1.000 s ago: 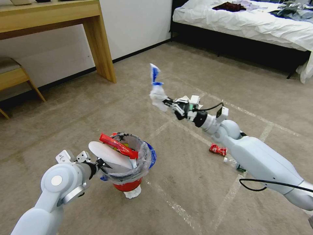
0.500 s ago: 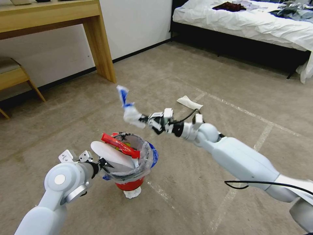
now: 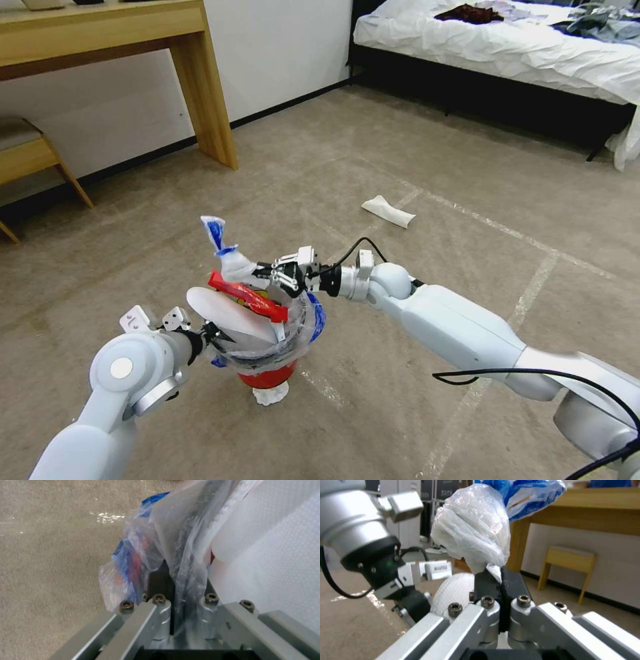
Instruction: Pick up the trash bin and place the garbage on the floor into it.
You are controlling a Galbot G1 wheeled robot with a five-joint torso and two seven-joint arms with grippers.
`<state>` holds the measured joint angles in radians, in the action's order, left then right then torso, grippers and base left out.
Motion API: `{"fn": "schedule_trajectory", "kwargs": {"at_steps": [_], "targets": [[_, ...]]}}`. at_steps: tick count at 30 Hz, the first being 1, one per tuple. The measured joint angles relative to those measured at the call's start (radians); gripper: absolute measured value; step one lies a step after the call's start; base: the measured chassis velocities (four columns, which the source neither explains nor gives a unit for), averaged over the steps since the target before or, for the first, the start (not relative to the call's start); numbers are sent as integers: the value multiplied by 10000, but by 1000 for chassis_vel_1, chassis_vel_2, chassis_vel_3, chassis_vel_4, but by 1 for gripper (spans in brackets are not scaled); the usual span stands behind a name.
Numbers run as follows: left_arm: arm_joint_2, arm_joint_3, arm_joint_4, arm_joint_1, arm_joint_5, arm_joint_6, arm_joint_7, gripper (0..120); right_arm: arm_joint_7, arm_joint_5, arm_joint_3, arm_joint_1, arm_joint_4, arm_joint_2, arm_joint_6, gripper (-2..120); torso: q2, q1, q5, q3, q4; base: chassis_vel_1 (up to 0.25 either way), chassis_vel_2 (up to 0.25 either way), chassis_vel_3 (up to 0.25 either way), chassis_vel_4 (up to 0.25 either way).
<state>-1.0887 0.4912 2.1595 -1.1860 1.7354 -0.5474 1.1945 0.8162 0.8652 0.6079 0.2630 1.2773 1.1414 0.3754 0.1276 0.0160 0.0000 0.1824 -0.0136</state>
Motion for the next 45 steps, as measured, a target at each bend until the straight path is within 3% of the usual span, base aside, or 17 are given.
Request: {"fn": "schedule_trajectory", "kwargs": {"at_steps": [8,23,45], "targets": [[-41,-1,12,-28,-14,-8,-3,4,-111,-85,302,-60,-405,499,-14,0,0,0,0,0,2,0,0,0,0],[-35,9,134,-46,-16,-13,-23,4,-117,-320,828,-115,-1040,616,-85,0,0,0,0,-1,0,0,0,0,0],[-29,89,367,-187,-18,-4,-3,4,-6,-1348,1422,-309,-2797,1418,213,0,0,0,0,-1,0,0,0,0,0]]}}
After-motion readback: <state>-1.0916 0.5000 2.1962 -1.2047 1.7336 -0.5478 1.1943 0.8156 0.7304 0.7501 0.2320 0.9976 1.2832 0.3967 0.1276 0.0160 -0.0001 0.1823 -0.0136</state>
